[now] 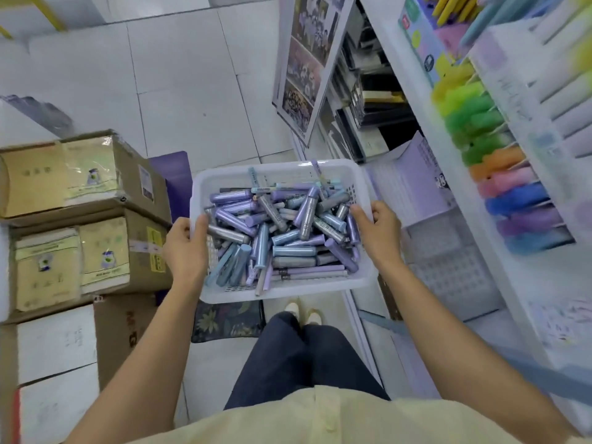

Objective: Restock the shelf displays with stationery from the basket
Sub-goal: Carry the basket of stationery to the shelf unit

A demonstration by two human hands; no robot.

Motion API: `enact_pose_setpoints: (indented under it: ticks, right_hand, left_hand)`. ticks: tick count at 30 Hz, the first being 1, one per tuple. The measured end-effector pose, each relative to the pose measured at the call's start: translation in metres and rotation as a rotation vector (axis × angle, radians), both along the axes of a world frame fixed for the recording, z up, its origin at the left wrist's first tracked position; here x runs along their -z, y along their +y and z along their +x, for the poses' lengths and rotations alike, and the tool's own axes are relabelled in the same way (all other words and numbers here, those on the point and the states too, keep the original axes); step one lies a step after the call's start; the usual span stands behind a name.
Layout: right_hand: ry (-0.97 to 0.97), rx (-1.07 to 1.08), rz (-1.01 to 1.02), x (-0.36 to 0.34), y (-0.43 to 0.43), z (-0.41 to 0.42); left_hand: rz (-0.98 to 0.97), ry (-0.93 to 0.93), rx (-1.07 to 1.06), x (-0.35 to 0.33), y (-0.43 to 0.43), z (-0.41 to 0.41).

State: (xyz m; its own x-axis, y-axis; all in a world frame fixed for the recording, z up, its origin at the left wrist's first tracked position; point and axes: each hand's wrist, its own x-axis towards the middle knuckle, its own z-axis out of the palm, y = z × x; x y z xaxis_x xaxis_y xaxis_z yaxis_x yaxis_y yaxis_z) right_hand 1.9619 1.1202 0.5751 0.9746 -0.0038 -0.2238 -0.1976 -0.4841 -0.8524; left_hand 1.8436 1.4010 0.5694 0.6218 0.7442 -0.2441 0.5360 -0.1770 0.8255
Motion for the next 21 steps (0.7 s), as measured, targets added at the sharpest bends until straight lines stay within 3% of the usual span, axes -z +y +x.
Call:
enact_pose_setpoints:
  ticks: [21]
  right_hand:
    - [0.094, 0.161, -0.026, 0.055, 0.033, 0.188]
  left_hand:
    - [0.095, 0.119, 0.164, 0.024, 0.05, 0.245]
